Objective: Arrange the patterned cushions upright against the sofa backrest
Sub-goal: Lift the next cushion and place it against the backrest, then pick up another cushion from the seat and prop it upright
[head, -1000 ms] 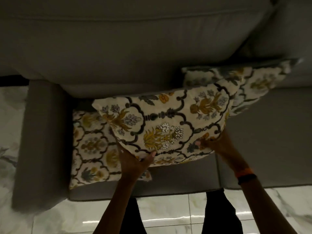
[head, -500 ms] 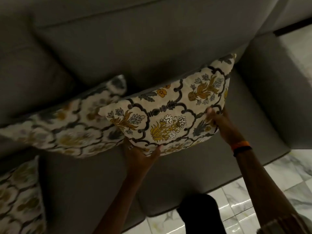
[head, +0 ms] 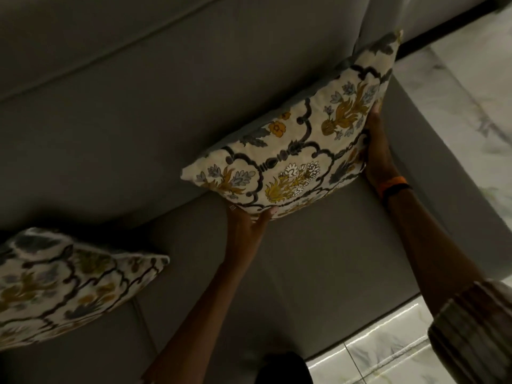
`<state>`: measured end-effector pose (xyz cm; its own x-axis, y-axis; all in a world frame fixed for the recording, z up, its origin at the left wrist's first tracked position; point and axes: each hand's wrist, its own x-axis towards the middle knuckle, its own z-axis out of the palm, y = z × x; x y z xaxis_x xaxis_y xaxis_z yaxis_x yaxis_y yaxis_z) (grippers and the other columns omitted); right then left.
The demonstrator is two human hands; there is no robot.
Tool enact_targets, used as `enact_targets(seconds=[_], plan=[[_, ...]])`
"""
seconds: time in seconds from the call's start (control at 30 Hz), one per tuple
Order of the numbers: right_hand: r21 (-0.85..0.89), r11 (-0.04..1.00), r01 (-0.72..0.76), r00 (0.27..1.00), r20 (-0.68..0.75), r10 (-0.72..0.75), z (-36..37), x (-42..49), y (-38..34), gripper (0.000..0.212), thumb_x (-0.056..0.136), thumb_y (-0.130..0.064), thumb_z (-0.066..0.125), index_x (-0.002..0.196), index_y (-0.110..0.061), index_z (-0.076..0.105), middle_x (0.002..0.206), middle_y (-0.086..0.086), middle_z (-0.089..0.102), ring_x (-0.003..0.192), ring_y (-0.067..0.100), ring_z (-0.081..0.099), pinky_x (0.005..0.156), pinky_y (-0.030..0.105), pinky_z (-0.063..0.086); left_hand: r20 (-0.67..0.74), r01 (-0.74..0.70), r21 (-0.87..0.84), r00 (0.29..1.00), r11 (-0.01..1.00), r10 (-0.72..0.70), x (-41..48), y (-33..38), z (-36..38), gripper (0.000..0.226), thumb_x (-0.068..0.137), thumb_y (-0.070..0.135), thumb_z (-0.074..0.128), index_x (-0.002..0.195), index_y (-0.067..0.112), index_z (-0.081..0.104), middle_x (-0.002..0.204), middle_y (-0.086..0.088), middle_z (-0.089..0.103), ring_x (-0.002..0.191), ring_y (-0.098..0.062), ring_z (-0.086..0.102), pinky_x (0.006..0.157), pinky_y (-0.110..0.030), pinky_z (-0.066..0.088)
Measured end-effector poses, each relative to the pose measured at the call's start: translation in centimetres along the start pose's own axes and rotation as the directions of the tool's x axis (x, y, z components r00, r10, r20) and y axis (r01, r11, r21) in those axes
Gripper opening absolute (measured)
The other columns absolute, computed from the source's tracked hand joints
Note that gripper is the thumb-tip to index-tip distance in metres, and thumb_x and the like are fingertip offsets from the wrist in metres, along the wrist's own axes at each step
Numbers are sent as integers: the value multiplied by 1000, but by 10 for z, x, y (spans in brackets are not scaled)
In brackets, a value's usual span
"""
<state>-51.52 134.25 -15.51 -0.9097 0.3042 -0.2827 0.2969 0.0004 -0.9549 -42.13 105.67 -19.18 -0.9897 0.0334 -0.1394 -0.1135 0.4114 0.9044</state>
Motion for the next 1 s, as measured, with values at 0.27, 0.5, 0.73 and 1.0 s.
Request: enact_targets(seconds=[0.27, 0.5, 0.73, 1.0], plan=[[-15, 1000, 13, 999, -48, -13, -2, 30, 38, 52, 114, -30, 19, 162, -11, 19, 154, -3, 39, 115, -20, 48, 104, 6, 41, 45, -17, 145, 999, 989, 11, 30, -8, 26, 38, 98, 29, 55, 134, 18, 56, 141, -14, 56, 136, -32, 48, 113, -55, 38], [-91, 995, 32, 981, -188, -48, 3, 4, 43, 55, 113, -36, 24, 163, -13, 24, 166, 7, 32, 141, 10, 44, 120, 26, 33, 16, 43, 54, 999, 998, -44, 28, 1, 17, 29, 98, 23, 59, 124, 10, 59, 135, -13, 57, 126, -22, 52, 106, -14, 39], [-614, 764, -197, 921, -384, -71, 60, -134, 87, 89, 97, -73, 34, 162, -12, 26, 168, 14, 26, 156, 31, 21, 127, 54, 20, 41, 27, 347, 998, 938, -44, -22, -38, -32, 94, 88, 60, 59, 156, 12, 15, 158, -18, 26, 143, -32, 31, 118, -51, 31], [-880, 410, 241, 961, 274, 23, 245, -314, 146, 88, 81, -66, 54, 151, -14, 39, 160, 22, 40, 151, 45, 33, 122, 67, 16, 253, -244, 693, 964, 679, 88, -164, -144, -187, 86, 87, 62, 50, 152, 10, 29, 155, -16, 38, 145, -27, 23, 116, -55, 31]])
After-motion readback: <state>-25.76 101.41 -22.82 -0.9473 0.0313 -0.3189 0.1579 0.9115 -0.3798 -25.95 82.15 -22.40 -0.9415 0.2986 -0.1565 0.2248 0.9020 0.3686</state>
